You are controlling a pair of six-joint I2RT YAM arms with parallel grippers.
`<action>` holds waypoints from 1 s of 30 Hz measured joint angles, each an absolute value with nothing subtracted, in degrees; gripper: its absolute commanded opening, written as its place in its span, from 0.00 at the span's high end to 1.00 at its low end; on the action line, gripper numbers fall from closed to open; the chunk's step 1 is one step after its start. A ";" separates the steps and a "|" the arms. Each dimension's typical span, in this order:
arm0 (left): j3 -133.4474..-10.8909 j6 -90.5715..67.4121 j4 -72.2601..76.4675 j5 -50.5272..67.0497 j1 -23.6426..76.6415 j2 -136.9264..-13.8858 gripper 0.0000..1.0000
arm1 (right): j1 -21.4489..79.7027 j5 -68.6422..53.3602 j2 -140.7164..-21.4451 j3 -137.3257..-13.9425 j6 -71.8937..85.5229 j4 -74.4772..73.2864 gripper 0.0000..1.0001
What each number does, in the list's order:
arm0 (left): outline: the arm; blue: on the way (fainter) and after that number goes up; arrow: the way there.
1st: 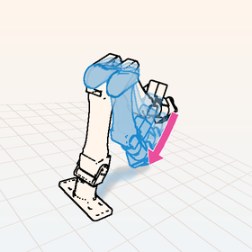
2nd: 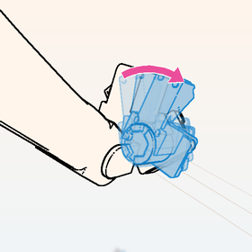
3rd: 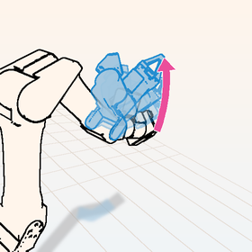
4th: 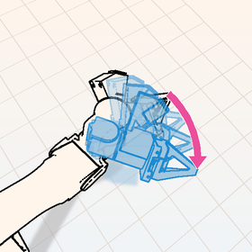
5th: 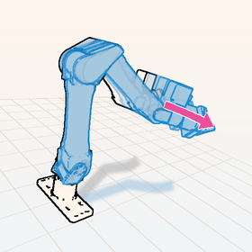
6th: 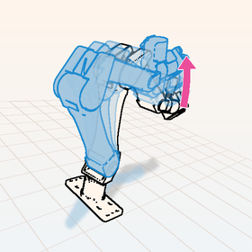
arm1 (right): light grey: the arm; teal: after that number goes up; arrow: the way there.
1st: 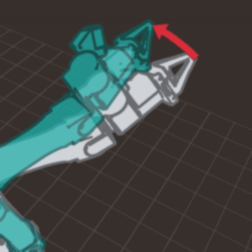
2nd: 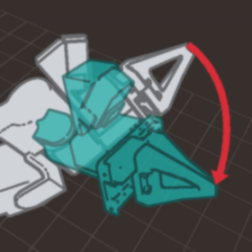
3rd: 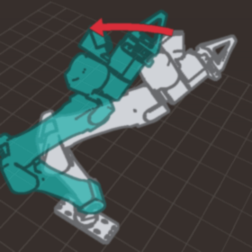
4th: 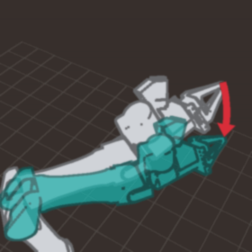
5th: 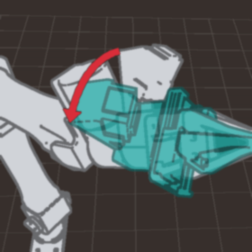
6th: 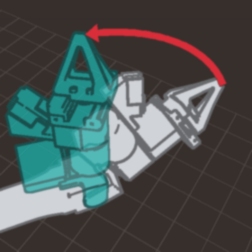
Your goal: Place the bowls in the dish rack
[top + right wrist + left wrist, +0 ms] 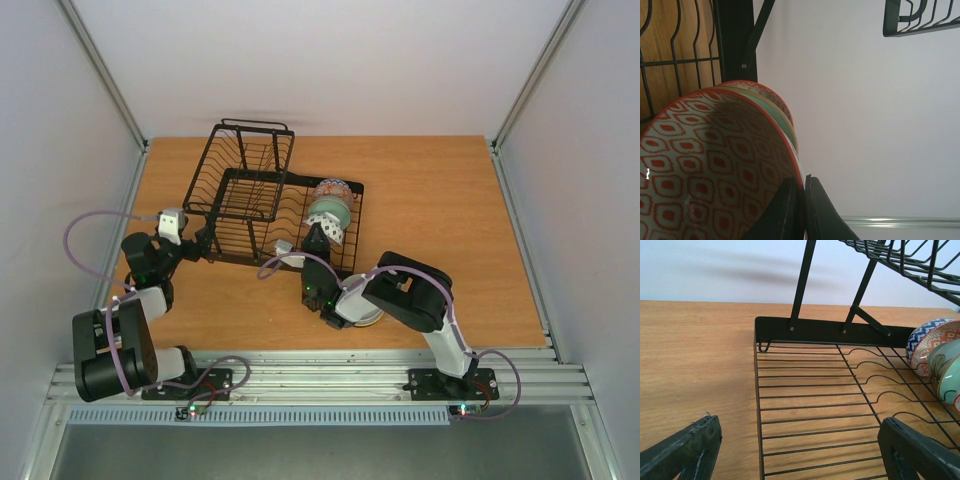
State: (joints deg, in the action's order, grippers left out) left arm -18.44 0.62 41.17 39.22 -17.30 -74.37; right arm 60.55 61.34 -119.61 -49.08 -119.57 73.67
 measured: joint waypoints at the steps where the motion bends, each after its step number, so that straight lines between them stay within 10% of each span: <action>1: -18.44 0.62 41.04 39.20 -17.30 -74.28 0.13 | 60.60 61.41 -119.63 -49.12 -119.57 73.69 0.94; 30: -18.44 0.73 40.88 39.40 -17.30 -74.17 0.13 | 62.65 57.80 -103.53 -49.56 -85.93 31.77 0.61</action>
State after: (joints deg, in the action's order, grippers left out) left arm -18.44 0.73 40.88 39.40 -17.30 -74.17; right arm 62.65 57.80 -103.53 -49.56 -85.93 31.77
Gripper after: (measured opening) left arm 0.869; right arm 0.380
